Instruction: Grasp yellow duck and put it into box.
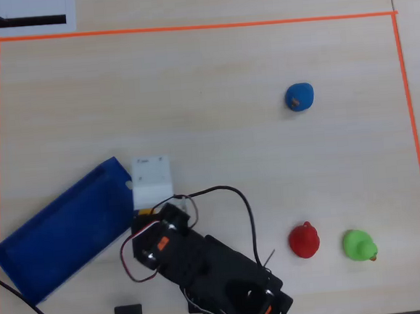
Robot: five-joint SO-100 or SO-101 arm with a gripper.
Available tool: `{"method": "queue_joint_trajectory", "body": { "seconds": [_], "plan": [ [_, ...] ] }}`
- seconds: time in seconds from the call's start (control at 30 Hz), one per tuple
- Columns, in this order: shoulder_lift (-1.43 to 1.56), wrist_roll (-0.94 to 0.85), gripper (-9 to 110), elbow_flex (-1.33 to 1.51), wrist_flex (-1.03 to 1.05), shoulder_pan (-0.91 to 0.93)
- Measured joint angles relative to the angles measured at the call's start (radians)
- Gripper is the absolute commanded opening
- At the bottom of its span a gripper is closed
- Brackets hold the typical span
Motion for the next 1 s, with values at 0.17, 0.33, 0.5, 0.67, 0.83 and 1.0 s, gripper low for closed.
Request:
{"method": "queue_joint_trajectory", "body": {
  "seconds": [0.17,0.33,0.5,0.67,0.83,1.0],
  "plan": [
    [-0.179,0.012,0,-0.018,-0.109,-0.107],
    [-0.367,0.000,0,-0.161,-0.213,-0.074],
    [-0.554,-0.032,0,-0.319,-0.262,-0.029],
    [-0.669,-0.034,6,-0.339,-0.333,-0.014],
    [-0.750,-0.038,21,-0.339,-0.351,-0.021],
    [-0.765,-0.049,26,-0.339,-0.373,-0.020]
  ]
}}
